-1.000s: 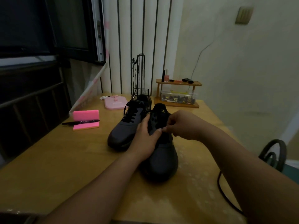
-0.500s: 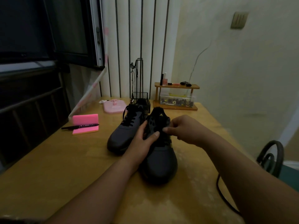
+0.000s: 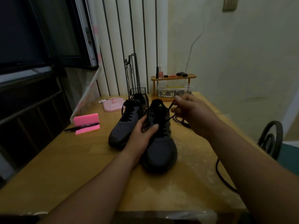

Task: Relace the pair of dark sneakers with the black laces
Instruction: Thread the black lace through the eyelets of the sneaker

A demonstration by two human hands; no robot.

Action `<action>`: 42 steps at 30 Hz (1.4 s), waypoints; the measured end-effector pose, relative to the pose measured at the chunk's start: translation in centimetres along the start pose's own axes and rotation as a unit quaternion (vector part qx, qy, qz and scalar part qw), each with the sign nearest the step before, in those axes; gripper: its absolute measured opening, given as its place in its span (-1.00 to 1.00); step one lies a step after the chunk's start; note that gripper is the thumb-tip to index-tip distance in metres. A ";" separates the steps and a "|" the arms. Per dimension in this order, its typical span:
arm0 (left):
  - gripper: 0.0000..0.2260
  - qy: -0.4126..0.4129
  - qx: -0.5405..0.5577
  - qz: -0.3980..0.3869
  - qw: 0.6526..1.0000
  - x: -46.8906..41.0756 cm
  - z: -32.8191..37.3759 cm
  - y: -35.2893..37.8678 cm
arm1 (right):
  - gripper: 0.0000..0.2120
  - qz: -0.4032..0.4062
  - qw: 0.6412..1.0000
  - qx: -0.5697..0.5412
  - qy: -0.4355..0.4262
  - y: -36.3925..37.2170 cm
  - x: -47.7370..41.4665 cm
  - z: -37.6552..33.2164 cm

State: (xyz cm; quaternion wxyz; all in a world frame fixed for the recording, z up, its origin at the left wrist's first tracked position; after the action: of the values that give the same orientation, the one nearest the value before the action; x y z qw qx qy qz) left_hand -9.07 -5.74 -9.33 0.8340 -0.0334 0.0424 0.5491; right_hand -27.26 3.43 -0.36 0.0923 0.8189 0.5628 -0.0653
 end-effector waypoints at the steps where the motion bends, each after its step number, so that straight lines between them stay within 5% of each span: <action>1: -0.35 0.009 -0.027 0.009 1.000 -0.2 -0.1 0.0 | -0.79 -0.019 0.999 -0.032 0.039 -0.3 -0.2 -0.2; 4: -0.35 0.032 -0.091 0.029 0.995 -0.7 -0.4 0.0 | -0.67 -0.072 0.973 0.173 0.132 -0.8 -0.7 -0.3; 7: -0.33 0.029 -0.100 0.022 0.994 -1.1 -0.3 0.1 | -0.68 -0.096 0.918 0.371 0.098 -0.1 -0.6 -0.9; 10: -0.38 0.025 -0.109 0.019 0.994 -1.3 -0.4 0.0 | -0.74 -0.062 0.988 0.139 0.007 -0.2 -0.8 -2.1; 13: -0.36 0.018 -0.124 0.024 0.992 -1.2 -0.3 -0.1 | -0.76 -0.059 0.989 -0.134 0.027 -1.2 -1.3 -3.3; 18: -0.41 0.134 -0.240 0.056 0.960 -0.1 2.1 0.4 | -0.74 -0.086 0.991 0.089 0.044 -2.6 -0.9 -3.1; 22: -0.61 0.228 -0.403 -0.013 0.886 -0.3 5.3 1.6 | -0.76 -0.092 0.996 0.001 -0.004 -2.2 0.0 -3.8; 26: -0.86 0.222 -0.340 -0.080 0.910 -0.5 8.3 2.4 | -0.76 -0.062 0.995 -0.076 -0.001 -2.8 -0.1 -3.7; 29: -0.83 0.236 -0.269 -0.064 0.932 -0.5 12.0 2.8 | -0.81 -0.036 0.999 0.028 0.020 -3.0 -0.2 -2.4; 32: -0.80 0.245 -0.181 -0.100 0.947 -0.2 15.9 3.5 | -0.70 -0.099 0.991 0.079 0.036 -1.7 0.2 -1.0; 35: -0.79 0.261 -0.207 -0.122 0.935 -0.3 17.2 3.6 | -0.80 -0.102 0.987 0.119 0.029 -0.6 0.4 -0.4; 38: -0.73 0.209 -0.258 -0.038 0.942 -0.7 15.2 2.0 | -0.78 -0.018 0.983 0.159 0.088 -1.4 0.0 1.0; 40: -0.84 0.150 -0.329 -0.006 0.932 -0.5 12.5 0.2 | -0.81 0.035 0.944 0.295 0.145 -2.6 -0.2 2.4; 42: -0.78 0.080 -0.415 -0.060 0.904 0.3 9.8 -0.8 | -0.74 0.057 0.854 0.493 0.156 -3.5 0.0 3.3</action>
State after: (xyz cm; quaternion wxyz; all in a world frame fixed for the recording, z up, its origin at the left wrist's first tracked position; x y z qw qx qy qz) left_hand -7.89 -4.78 0.38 0.7702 -0.4227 -0.1243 0.4611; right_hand -30.58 3.90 -3.85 -0.4086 0.7871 0.4164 -0.2003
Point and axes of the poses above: each hand's wrist, its own x-axis away from the middle knuckle, its own y-axis out of the palm, z = x × y, the point moved 1 cm from there along -x, towards the middle knuckle, and after that the axes turned 4 degrees about z, right-handed, at the moved point
